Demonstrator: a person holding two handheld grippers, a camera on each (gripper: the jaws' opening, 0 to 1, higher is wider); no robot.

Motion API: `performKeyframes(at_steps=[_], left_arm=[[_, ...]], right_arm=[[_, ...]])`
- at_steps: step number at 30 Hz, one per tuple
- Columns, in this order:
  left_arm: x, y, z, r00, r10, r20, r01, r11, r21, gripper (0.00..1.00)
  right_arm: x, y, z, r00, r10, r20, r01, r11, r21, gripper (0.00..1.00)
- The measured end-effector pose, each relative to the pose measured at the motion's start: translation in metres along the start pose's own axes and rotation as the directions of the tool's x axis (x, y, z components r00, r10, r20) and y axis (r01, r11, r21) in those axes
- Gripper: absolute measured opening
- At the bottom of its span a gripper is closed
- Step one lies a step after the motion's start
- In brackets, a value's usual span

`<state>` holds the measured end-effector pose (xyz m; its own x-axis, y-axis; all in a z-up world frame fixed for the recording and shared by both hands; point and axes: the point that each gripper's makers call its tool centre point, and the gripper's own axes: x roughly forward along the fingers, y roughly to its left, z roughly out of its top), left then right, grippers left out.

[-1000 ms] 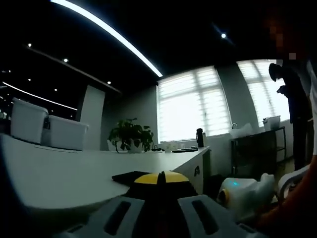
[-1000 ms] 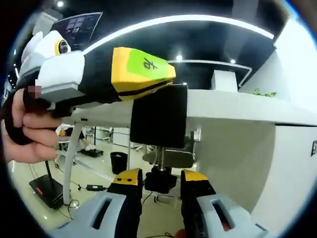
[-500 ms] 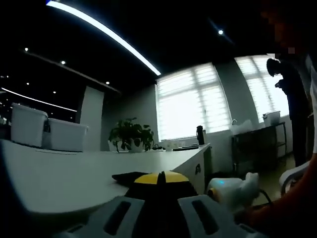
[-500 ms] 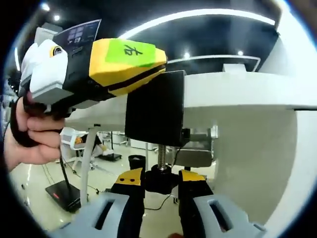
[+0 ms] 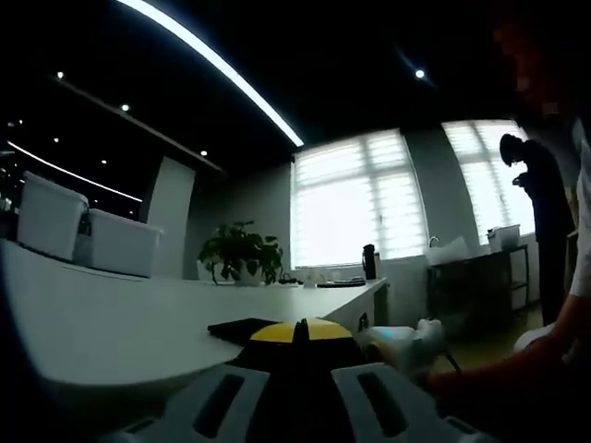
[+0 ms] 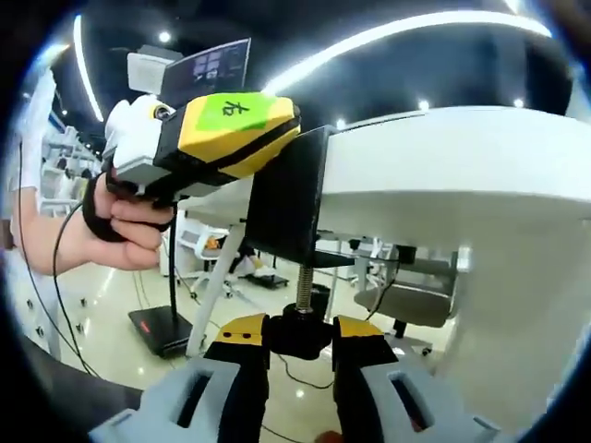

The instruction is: Clamp the fixed fixture on the desktop, loosen the retaining clip, secure it to the edge of the desk, and tighten the retaining clip.

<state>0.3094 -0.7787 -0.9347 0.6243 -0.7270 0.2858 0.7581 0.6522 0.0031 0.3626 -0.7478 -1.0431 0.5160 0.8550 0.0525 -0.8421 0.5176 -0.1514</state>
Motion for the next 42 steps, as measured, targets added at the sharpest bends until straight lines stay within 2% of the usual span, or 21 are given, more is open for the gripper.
performKeyframes(at_steps=[5, 7, 9, 11, 13, 14, 15, 18, 19, 20, 22, 24, 26, 28, 30, 32, 33, 35, 36, 39, 42], left_arm=[[0.000, 0.002, 0.001, 1.000, -0.001, 0.009, 0.001, 0.999, -0.033, 0.02], [0.000, 0.002, 0.001, 1.000, -0.001, 0.012, 0.001, 0.999, -0.047, 0.02], [0.000, 0.002, 0.001, 1.000, -0.002, 0.010, 0.002, 0.999, -0.044, 0.02], [0.000, 0.001, 0.000, 1.000, -0.001, 0.005, 0.001, 1.000, -0.031, 0.02], [0.000, 0.001, 0.000, 1.000, -0.001, 0.003, 0.001, 1.000, -0.019, 0.02], [0.000, 0.001, 0.000, 1.000, -0.001, 0.002, 0.001, 1.000, -0.014, 0.02], [0.000, 0.001, 0.000, 1.000, -0.001, 0.002, 0.001, 1.000, -0.010, 0.02], [0.000, 0.001, 0.000, 1.000, -0.001, 0.010, 0.001, 1.000, -0.007, 0.02], [0.000, 0.001, -0.001, 1.000, 0.001, 0.010, -0.001, 1.000, -0.005, 0.02], [0.000, 0.000, -0.001, 1.000, 0.008, 0.010, -0.008, 1.000, 0.001, 0.02], [0.000, 0.000, 0.000, 1.000, 0.017, 0.004, -0.018, 1.000, 0.012, 0.02], [0.000, 0.001, -0.001, 1.000, 0.017, 0.004, -0.017, 1.000, 0.009, 0.02], [-0.001, 0.001, -0.001, 1.000, 0.015, 0.008, -0.015, 1.000, 0.002, 0.02], [-0.001, 0.001, -0.002, 1.000, 0.019, 0.005, -0.019, 1.000, 0.005, 0.02], [-0.002, 0.000, -0.007, 1.000, 0.017, -0.013, -0.017, 1.000, 0.023, 0.02], [-0.004, -0.001, -0.008, 1.000, 0.023, -0.021, -0.022, 0.999, 0.028, 0.02], [-0.005, -0.001, -0.008, 0.999, 0.027, -0.021, -0.026, 0.999, 0.023, 0.02], [-0.005, -0.001, -0.007, 0.999, 0.029, -0.025, -0.029, 0.999, 0.021, 0.02], [-0.005, -0.001, -0.007, 0.999, 0.028, -0.026, -0.027, 0.999, 0.024, 0.02], [-0.005, -0.001, -0.007, 0.999, 0.023, -0.026, -0.022, 1.000, 0.014, 0.02], [-0.005, -0.001, -0.007, 0.999, 0.020, -0.027, -0.020, 1.000, 0.011, 0.02]], right_arm=[[0.000, 0.000, -0.004, 0.999, 0.031, 0.012, -0.031, 0.999, 0.013, 0.26], [-0.004, -0.005, -0.012, 0.999, -0.019, -0.028, 0.019, 1.000, 0.012, 0.30], [-0.012, -0.007, -0.014, 0.996, -0.082, -0.029, 0.082, 0.996, -0.016, 0.33], [-0.020, -0.005, -0.018, 0.986, -0.161, -0.051, 0.159, 0.987, -0.034, 0.36], [-0.032, -0.007, -0.020, 0.949, -0.306, -0.076, 0.295, 0.946, -0.137, 0.37], [-0.040, -0.008, -0.016, 0.906, -0.421, -0.042, 0.413, 0.902, -0.123, 0.37], [-0.045, -0.004, -0.014, 0.884, -0.466, -0.031, 0.462, 0.882, -0.096, 0.36], [-0.048, 0.018, -0.010, 0.850, -0.526, -0.022, 0.526, 0.851, -0.015, 0.34], [-0.044, 0.028, -0.007, 0.852, -0.524, -0.024, 0.523, 0.852, -0.030, 0.34], [-0.041, 0.029, -0.003, 0.837, -0.547, -0.014, 0.544, 0.835, -0.083, 0.34], [-0.042, 0.030, 0.010, 0.790, -0.612, 0.023, 0.606, 0.775, -0.178, 0.34], [-0.045, 0.019, 0.015, 0.729, -0.684, 0.038, 0.680, 0.716, -0.159, 0.33], [-0.035, 0.010, 0.012, 0.721, -0.692, 0.018, 0.691, 0.717, -0.095, 0.30], [-0.027, 0.003, 0.014, 0.718, -0.696, 0.015, 0.694, 0.714, -0.096, 0.30], [-0.022, -0.005, 0.010, 0.702, -0.712, 0.002, 0.710, 0.700, -0.081, 0.30], [-0.025, 0.005, 0.011, 0.703, -0.711, -0.010, 0.710, 0.702, -0.051, 0.30], [-0.023, 0.005, 0.009, 0.704, -0.710, -0.015, 0.709, 0.704, -0.041, 0.30], [-0.024, -0.001, 0.008, 0.691, -0.723, -0.008, 0.723, 0.691, -0.029, 0.26], [-0.024, -0.003, 0.008, 0.696, -0.718, -0.004, 0.718, 0.696, -0.011, 0.26], [-0.021, -0.003, 0.008, 0.741, -0.671, 0.011, 0.671, 0.741, -0.003, 0.25], [-0.019, 0.000, 0.009, 0.826, -0.563, 0.039, 0.564, 0.826, -0.014, 0.25]])
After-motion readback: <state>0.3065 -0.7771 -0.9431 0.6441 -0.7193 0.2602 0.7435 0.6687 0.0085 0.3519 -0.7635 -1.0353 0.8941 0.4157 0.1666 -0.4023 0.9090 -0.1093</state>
